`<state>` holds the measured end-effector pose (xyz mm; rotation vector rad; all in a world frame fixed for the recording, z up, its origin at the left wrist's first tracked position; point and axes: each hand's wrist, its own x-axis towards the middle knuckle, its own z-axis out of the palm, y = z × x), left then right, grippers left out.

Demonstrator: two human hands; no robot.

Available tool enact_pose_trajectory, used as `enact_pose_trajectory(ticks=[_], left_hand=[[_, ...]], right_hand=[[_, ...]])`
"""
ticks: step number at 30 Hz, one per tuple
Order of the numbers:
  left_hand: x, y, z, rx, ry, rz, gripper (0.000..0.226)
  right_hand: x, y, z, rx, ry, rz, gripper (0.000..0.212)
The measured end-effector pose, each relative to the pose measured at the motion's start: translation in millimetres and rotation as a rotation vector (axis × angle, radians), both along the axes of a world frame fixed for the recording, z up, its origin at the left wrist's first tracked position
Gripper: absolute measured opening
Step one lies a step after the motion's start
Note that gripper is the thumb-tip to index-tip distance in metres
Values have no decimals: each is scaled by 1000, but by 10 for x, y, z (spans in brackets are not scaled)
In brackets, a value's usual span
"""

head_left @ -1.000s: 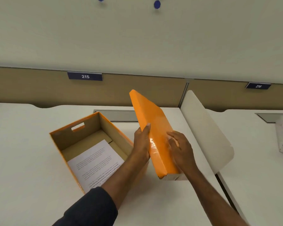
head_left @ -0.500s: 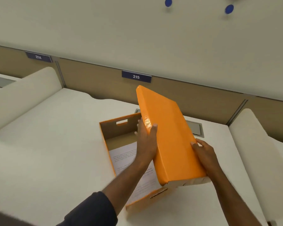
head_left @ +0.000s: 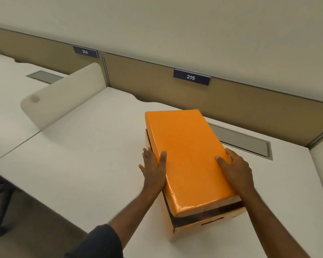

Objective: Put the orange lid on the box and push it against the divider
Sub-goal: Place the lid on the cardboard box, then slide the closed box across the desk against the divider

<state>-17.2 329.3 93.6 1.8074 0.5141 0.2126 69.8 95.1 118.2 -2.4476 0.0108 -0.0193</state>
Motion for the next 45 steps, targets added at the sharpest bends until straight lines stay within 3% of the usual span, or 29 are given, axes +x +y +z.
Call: enact_pose_trajectory(ticks=[3,11,14,19,25,29,36,45], left_hand=[[-245,95,-296,-46,108,2,93],[-253,187,-382,-106,108,-50,95],[-352,167,-357,99,43,-78,96],[-558,9,-183,682,-197,-313,87],[-813,-180,-159,1029,-168,-526,100],[-945,-186,-286,1057,-88,-628,106],[-1008,-256,-358,1028,-114,-626,93],[-1012,-263,-405,1049,-115,-628,92]], right_hand=[[-211,117,-281,-70,93,29,66],[-96,120,-213,-114,41,155,68],[-256,-4,-188,-180,-54,327,74],[-550,-357,-212,-380,-241,743,81],[-709,-614,-357,-464,-284,765,95],[-739,-713,-461,-447,-261,751,91],[-802,-730,-604,-358,-356,670,74],[-841,-747,-758,-307,-378,654,78]])
